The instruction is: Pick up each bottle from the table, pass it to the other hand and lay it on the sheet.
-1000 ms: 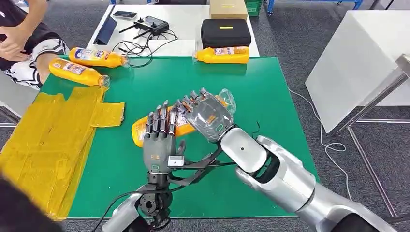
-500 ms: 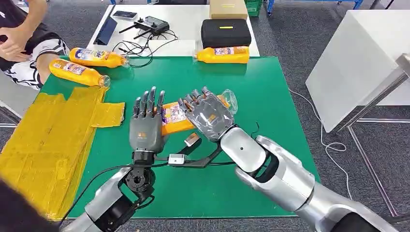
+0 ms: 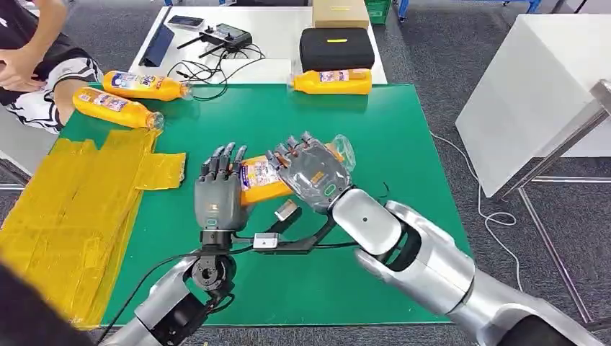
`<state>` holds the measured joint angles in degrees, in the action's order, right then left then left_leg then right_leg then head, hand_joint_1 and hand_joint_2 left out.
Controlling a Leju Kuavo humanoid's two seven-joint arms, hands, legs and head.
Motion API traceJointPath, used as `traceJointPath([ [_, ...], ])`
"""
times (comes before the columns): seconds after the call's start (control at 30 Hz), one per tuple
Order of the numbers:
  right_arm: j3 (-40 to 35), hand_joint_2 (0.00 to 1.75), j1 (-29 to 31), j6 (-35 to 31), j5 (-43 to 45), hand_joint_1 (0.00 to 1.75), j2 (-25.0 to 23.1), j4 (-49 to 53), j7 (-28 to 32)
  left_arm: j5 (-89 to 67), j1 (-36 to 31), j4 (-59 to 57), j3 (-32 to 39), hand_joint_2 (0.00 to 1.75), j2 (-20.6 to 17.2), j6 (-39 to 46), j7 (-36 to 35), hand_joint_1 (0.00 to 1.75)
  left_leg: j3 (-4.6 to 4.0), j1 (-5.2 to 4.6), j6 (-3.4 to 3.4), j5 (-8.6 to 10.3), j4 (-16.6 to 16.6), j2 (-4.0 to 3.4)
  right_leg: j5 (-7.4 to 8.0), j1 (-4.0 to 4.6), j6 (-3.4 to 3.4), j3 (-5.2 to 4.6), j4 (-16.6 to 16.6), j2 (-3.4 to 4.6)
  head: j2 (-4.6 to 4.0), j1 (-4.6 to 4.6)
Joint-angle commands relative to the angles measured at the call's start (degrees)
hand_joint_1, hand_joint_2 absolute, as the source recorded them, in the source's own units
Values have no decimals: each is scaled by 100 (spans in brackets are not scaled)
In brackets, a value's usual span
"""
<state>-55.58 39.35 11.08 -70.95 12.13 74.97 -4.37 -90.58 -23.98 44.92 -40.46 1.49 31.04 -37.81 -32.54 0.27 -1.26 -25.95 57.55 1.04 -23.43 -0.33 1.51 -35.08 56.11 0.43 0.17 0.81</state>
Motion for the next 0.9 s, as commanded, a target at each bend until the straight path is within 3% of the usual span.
traceJointPath([
  [0.03, -540, 175, -138, -183, 270, 175, -178, 524, 305, 58, -24, -272, 1206, 175, 88, 731, 432, 175, 46, 11, 11, -15, -11, -22, -9, 13, -8, 40, -12, 8, 0, 0],
  [0.2, -515, 175, -140, -188, 270, 175, -284, 474, 315, 58, 68, -122, 1334, 175, 5, 861, 500, 175, 17, 9, 8, -7, -5, -21, 0, 11, -6, 11, -7, 11, 0, 0],
  [0.8, -419, 175, -150, -440, 288, 175, -242, 252, 406, 58, 355, 150, 1563, 175, -128, 890, 459, 175, 31, 9, 9, -10, -11, -20, -4, 13, -6, 25, -11, 9, 0, 0],
  [0.87, -376, 175, -102, -559, 313, 0, -298, 168, 424, 58, 415, 204, 1637, 175, -167, 883, 447, 175, 56, 13, 13, -17, -18, -29, -10, 18, -9, 47, -17, 13, -2, 0],
  [0.9, -365, 175, -68, -575, 332, 0, -338, 119, 425, 58, 452, 248, 1680, 175, -189, 862, 444, 175, 30, 9, 9, -10, -10, -23, -4, 13, -6, 23, -10, 12, 0, 0],
])
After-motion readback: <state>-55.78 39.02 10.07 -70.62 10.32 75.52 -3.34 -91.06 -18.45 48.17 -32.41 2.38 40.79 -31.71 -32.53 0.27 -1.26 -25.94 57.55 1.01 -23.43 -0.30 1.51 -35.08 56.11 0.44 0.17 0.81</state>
